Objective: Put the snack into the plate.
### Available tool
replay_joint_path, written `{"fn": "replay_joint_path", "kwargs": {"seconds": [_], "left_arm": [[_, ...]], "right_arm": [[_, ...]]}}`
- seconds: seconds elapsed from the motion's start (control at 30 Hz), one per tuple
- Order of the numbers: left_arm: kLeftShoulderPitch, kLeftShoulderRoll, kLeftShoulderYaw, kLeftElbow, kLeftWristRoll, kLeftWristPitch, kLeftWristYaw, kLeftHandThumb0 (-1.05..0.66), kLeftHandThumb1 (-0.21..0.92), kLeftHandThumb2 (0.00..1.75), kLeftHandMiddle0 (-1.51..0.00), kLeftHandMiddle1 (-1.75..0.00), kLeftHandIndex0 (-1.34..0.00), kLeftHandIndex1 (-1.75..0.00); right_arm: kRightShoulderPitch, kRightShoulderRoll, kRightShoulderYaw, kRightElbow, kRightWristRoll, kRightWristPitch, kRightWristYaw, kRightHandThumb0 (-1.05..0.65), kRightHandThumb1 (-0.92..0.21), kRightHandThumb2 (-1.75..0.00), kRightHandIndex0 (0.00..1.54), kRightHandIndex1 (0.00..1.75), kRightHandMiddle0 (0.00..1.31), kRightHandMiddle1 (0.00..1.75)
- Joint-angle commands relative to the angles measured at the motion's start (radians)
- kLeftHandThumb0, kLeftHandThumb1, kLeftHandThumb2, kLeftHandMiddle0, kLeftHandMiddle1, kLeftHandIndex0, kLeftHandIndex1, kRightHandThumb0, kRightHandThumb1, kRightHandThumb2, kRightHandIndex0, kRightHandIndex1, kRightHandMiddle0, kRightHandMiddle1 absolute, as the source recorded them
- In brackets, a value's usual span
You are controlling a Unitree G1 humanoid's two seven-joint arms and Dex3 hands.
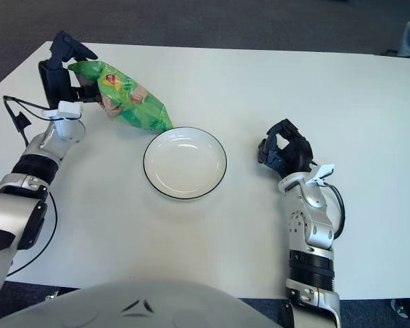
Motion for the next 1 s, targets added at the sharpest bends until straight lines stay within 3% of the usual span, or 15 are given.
{"fn": "replay_joint_path", "kwargs": {"seconds": [0.0,0.33,0.57,0.73,0.97], "left_arm": [[0.011,-0.023,0.035,-0.034,-0.029,-0.020,-0.022,0.00,-0.11,1.75,-0.98,-1.59,-0.71,-1.75],[0.040,-0.037,0.069,-0.095,-0.028,0.011,-0.104,0.00,-0.07,1.72,-0.93,-1.64,-0.67,-1.75],[0.076,0.002,0.055,-0.163,-0.033,0.137,-0.298,0.00,-0.06,1.71,-0.93,-1.63,-0.66,-1.75],[0.112,0.058,0.054,-0.265,-0.059,0.267,-0.509,0.00,-0.07,1.70,-0.95,-1.60,-0.67,-1.75],[0.154,0.058,0.083,-0.394,-0.097,0.391,-0.632,0.00,-0.02,1.65,-0.92,-1.60,-0.63,-1.75]], "right_arm": [[0.056,0.039,0.010,0.057,-0.006,0.032,-0.004,-0.47,-0.37,-1.26,1.14,1.75,0.57,1.75],[0.056,0.035,0.010,0.057,-0.009,0.036,-0.005,-0.47,-0.38,-1.25,1.14,1.75,0.57,1.75],[0.057,0.035,0.010,0.057,-0.011,0.035,-0.005,-0.47,-0.37,-1.25,1.15,1.75,0.57,1.75],[0.055,0.034,0.008,0.062,-0.010,0.035,-0.001,-0.47,-0.37,-1.25,1.15,1.75,0.57,1.75],[0.053,0.033,0.008,0.064,-0.013,0.036,0.002,-0.47,-0.37,-1.26,1.15,1.75,0.58,1.75]]}}
